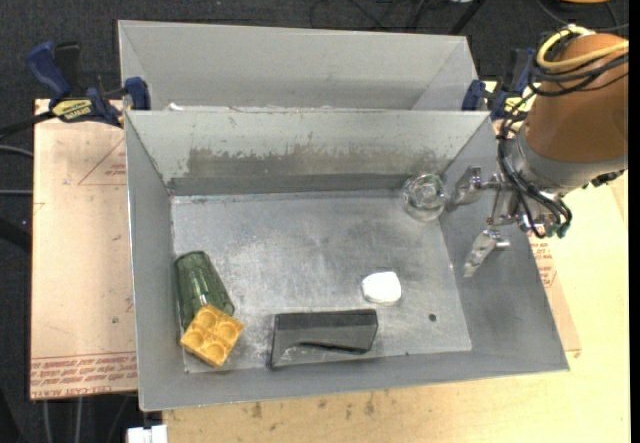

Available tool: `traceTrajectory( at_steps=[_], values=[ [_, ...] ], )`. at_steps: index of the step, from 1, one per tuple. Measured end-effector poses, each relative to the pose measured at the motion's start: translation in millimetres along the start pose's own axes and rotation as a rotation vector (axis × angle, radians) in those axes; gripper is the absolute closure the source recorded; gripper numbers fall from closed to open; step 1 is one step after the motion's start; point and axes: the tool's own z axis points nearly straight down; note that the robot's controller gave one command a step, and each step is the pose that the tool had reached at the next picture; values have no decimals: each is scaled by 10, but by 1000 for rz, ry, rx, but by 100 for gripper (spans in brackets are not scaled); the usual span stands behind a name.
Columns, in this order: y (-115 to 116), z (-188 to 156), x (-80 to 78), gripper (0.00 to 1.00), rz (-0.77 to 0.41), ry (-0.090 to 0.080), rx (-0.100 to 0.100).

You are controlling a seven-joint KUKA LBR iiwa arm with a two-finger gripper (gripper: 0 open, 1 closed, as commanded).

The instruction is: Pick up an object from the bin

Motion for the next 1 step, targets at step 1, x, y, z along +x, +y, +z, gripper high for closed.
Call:
traceTrajectory(
  at_steps=[1],
  values=[
    [213,601,-144,0,-69,2,-2]
  ],
)
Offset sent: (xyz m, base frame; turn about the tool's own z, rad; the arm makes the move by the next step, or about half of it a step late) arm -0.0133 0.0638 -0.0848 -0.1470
